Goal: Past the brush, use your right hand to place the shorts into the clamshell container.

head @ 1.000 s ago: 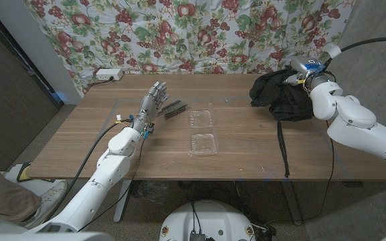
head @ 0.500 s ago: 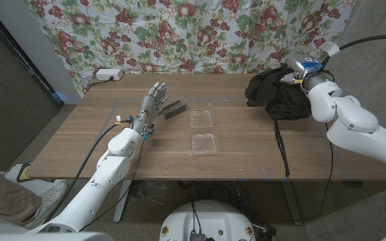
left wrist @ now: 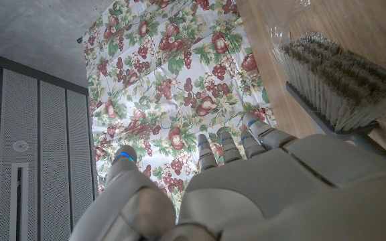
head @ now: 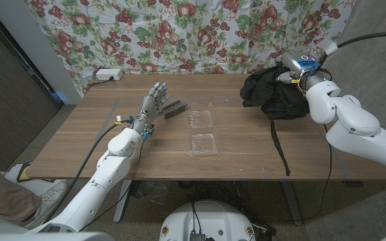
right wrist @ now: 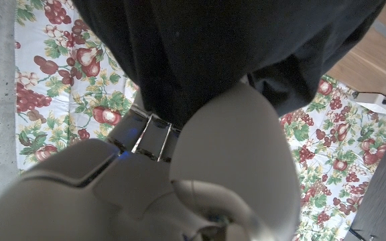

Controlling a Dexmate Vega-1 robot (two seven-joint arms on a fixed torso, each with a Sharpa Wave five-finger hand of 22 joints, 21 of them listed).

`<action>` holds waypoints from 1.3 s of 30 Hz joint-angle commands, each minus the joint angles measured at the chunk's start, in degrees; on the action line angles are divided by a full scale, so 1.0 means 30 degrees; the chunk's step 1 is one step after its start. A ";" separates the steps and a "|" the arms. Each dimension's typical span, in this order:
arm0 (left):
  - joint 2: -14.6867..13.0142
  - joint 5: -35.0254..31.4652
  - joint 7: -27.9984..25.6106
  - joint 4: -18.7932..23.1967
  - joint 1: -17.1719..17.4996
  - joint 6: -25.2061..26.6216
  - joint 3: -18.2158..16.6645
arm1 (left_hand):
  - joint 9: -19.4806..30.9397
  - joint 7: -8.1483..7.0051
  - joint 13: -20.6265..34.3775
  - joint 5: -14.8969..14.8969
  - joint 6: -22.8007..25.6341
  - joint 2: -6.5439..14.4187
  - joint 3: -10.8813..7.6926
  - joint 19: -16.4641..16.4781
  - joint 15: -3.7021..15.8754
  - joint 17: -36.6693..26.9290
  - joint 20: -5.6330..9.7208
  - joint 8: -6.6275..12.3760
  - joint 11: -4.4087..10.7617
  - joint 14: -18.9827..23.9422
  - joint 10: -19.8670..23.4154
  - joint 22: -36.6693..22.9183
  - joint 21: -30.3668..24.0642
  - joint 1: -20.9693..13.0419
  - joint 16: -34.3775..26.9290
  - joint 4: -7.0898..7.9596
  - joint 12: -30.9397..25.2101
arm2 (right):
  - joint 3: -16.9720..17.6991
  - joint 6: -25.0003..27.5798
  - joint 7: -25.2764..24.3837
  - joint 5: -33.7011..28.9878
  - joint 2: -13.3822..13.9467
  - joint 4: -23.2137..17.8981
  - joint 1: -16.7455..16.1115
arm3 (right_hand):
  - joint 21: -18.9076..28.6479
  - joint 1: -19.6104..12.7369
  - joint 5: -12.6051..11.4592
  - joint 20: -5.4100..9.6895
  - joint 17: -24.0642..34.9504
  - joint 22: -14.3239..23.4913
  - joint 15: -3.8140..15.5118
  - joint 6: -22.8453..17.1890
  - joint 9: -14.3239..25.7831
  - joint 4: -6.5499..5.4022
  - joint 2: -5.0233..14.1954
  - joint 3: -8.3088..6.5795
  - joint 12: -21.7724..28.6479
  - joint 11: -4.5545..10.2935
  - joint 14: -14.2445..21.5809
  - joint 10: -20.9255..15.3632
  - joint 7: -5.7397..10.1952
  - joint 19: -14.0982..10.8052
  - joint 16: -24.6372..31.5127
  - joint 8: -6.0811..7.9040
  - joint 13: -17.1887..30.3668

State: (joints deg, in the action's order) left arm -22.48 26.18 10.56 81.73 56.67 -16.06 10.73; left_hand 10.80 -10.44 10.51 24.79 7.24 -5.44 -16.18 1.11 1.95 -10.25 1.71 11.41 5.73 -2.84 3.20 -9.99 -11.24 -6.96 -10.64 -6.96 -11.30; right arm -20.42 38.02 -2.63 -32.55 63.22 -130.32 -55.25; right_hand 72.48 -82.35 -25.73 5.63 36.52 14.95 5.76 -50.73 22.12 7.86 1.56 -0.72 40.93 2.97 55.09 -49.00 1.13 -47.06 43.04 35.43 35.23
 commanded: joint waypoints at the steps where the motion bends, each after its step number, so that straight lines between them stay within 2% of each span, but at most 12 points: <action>1: 0.0024 0.0124 -0.0060 0.0279 0.0277 -0.0014 -0.0088 | 0.0033 -0.0089 0.0104 -0.0003 0.0147 0.0109 0.0056 0.0114 0.1319 -0.0034 0.0716 0.0022 0.0031 -0.0132 0.0002 -0.0055 0.0008 0.0036 -0.0017 0.0002 -0.0102 | -0.0115 -0.0381 0.0214 -0.0865 -0.0326 -0.0604 -0.0145 | 0.0168 -0.1502 -0.0108 0.2382 0.0123 0.0008 0.2365 -0.0072 -0.0020 -0.0185 0.1735 -0.0395 -0.0069 0.0013 0.0868 -0.0210 -0.0109 0.0099 -0.0043 0.0133 0.0088; 17: 0.0055 0.0053 -0.0178 0.0479 0.0370 -0.0093 0.0046 | 0.0033 -0.0085 0.0104 -0.0005 0.0198 0.0118 0.0080 0.0120 0.1325 -0.0032 0.0729 0.0033 0.0053 -0.0131 0.0005 -0.0055 0.0008 0.0042 -0.0023 -0.0005 -0.0104 | 0.0543 -0.1917 0.0423 -0.1253 -0.0502 -0.1425 -0.0747 | 0.0381 -0.1428 -0.0067 0.2378 0.0201 -0.0259 0.2350 -0.0087 0.0148 -0.0185 0.1677 -0.0519 -0.0333 0.0043 0.0967 -0.0355 -0.0101 0.0197 -0.0321 0.0317 0.0277; 30: -0.0096 0.0019 -0.0657 0.1142 0.0939 -0.0128 -0.0011 | 0.0033 -0.0056 0.0104 -0.0008 0.0264 0.0127 0.0095 0.0116 0.1292 -0.0031 0.0733 0.0052 0.0034 -0.0148 -0.0010 -0.0055 0.0010 0.0047 -0.0021 -0.0007 -0.0099 | 0.0751 -0.3578 0.0814 -0.1445 -0.0880 -0.1792 -0.0694 | 0.0547 -0.1382 -0.0029 0.2382 0.0281 -0.0433 0.2337 -0.0084 0.0153 -0.0178 0.1637 -0.0610 -0.0522 0.0037 0.1075 -0.0430 -0.0104 0.0215 -0.0467 0.0367 0.0410; 39: -0.0099 0.0027 -0.0977 0.1322 0.1148 -0.0252 -0.0023 | 0.0033 -0.0066 0.0103 -0.0011 0.0271 0.0136 0.0106 0.0117 0.1299 -0.0031 0.0732 0.0048 0.0036 -0.0150 0.0000 -0.0056 0.0009 0.0050 -0.0023 -0.0009 -0.0103 | 0.0751 -0.4993 0.1300 -0.1463 -0.1171 -0.1699 -0.0222 | 0.0679 -0.1373 0.0014 0.2388 0.0373 -0.0544 0.2339 -0.0049 0.0208 -0.0160 0.1609 -0.0670 -0.0619 0.0017 0.1123 -0.0481 -0.0081 0.0207 -0.0537 0.0417 0.0544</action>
State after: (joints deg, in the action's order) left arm -22.62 26.29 8.71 84.78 59.23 -16.44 10.74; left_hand 10.79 -10.36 10.51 24.79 7.78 -5.44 -16.03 1.11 1.95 -10.25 1.71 11.41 5.73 -2.83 3.20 -9.99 -11.24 -6.96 -10.64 -6.79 -11.30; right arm -18.37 27.87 -0.17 -36.67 60.75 -135.28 -57.15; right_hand 74.18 -82.22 -25.45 5.43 37.32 13.29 5.74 -50.65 21.99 7.80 1.69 -1.77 39.15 3.00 55.49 -49.62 1.21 -46.67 41.61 36.17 36.67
